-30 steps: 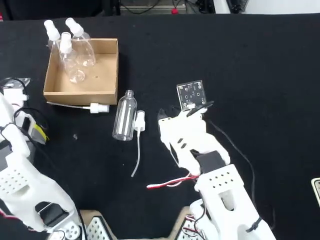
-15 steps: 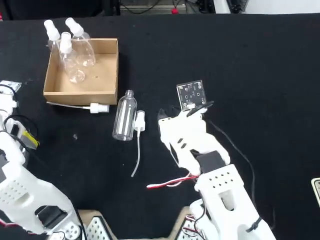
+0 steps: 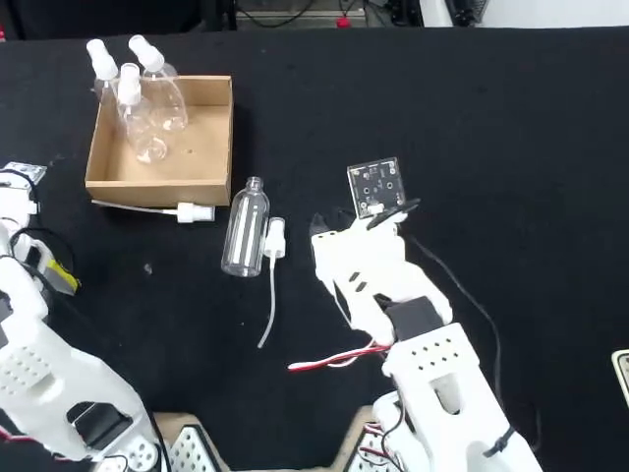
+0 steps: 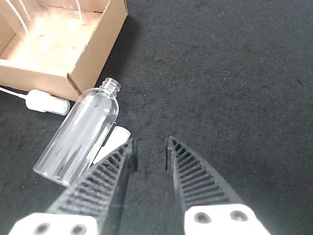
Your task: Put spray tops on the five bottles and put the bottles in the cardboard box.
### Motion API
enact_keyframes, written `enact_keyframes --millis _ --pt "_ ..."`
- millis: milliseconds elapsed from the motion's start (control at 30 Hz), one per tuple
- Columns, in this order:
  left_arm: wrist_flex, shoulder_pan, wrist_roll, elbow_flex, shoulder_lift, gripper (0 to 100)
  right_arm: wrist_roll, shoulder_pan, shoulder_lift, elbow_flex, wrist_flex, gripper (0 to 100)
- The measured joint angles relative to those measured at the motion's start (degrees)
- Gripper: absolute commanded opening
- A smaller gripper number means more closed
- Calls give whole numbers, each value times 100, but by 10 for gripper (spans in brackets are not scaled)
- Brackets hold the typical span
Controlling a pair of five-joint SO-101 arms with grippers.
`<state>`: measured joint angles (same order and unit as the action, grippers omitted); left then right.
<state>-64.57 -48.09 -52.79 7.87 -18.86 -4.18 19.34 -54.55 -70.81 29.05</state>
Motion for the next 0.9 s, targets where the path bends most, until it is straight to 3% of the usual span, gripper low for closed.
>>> enact_keyframes --millis 233,400,667,900 --pt "-44 0 0 0 97 267 0 0 0 0 0 99" --pt "-484 0 0 0 519 140 0 0 0 0 0 99" --pt "-580 0 -484 237 633 284 0 0 0 0 0 99" --pt "-554 0 -527 237 633 278 0 0 0 0 0 99"
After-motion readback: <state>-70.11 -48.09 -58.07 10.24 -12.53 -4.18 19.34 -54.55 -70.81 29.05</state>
